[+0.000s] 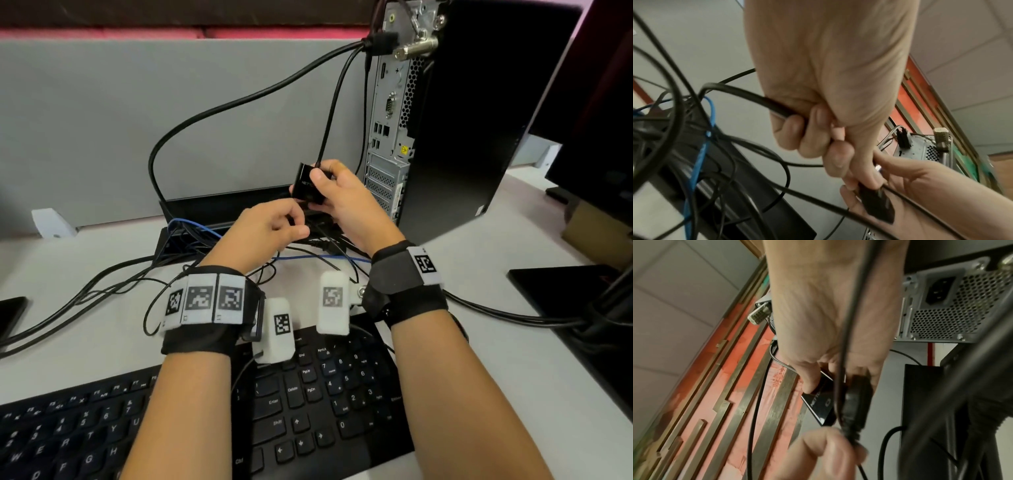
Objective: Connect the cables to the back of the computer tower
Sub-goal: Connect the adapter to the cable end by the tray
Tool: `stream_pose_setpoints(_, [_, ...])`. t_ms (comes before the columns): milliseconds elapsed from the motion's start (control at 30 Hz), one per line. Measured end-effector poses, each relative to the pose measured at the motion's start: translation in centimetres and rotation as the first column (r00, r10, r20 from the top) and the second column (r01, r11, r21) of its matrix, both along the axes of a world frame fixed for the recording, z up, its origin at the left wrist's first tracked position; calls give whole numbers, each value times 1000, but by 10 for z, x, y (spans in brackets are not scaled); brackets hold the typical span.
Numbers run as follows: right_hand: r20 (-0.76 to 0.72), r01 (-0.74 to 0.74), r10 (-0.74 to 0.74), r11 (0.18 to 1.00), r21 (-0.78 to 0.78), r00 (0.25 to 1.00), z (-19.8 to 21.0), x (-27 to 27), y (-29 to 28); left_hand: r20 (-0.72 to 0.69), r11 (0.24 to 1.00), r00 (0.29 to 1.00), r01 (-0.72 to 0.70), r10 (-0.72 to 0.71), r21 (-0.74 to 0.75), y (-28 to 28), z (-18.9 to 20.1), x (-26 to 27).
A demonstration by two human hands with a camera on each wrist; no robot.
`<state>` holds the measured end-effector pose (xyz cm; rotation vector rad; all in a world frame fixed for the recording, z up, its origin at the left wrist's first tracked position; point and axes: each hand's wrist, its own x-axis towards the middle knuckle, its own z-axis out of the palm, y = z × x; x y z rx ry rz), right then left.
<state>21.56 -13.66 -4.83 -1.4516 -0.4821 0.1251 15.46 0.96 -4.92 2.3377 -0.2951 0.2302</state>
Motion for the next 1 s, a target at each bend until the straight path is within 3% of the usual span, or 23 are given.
stream_pose_setpoints(133, [-69, -197, 213, 962, 191, 975, 4, -11, -10, -89, 997, 996, -1, 9, 82, -3, 5, -1])
stream_pose_setpoints(200, [-78, -257, 277, 945, 203, 958, 5, -15, -11, -99, 995, 995, -5, 16, 105, -1, 7, -2])
stream_pose_setpoints(300, [-20, -122, 121, 991, -55, 992, 5, -9, -8, -36, 994, 999, -29, 33, 104, 4, 10, -7])
stream_pose_setpoints(367, [74, -16, 35, 969, -246, 997, 3, -5, -9, 22, 994, 999, -45, 43, 95, 4, 13, -8])
stream_pose_setpoints(500, [165, 124, -65, 918, -377, 984, 4, 2, -24, 219, 985, 964, -167, 153, 45, 3, 17, -6])
stream_pose_setpoints(567, [103, 117, -88, 942, -316, 991, 6, 5, -29, 230, 985, 959, -171, 166, 0, 4, 16, -5])
stream_pose_setpoints(667, [-3, 7, -7, 991, -135, 1000, 2, 5, -24, 129, 997, 989, -75, 77, -22, 2, 12, -5])
stream_pose_setpoints(733, [-11, -34, 34, 998, -46, 999, -3, 4, -18, 150, 997, 987, -60, 65, -44, 3, 10, -6])
stream_pose_setpoints(900, [50, 23, -19, 998, -66, 999, -6, 3, -13, 257, 975, 942, -221, 215, -4, 5, 16, -8])
stream_pose_setpoints(1000, [-13, 25, -25, 1000, 19, 1000, -5, 1, -13, 324, 922, 881, -383, 345, 62, -1, 19, -7])
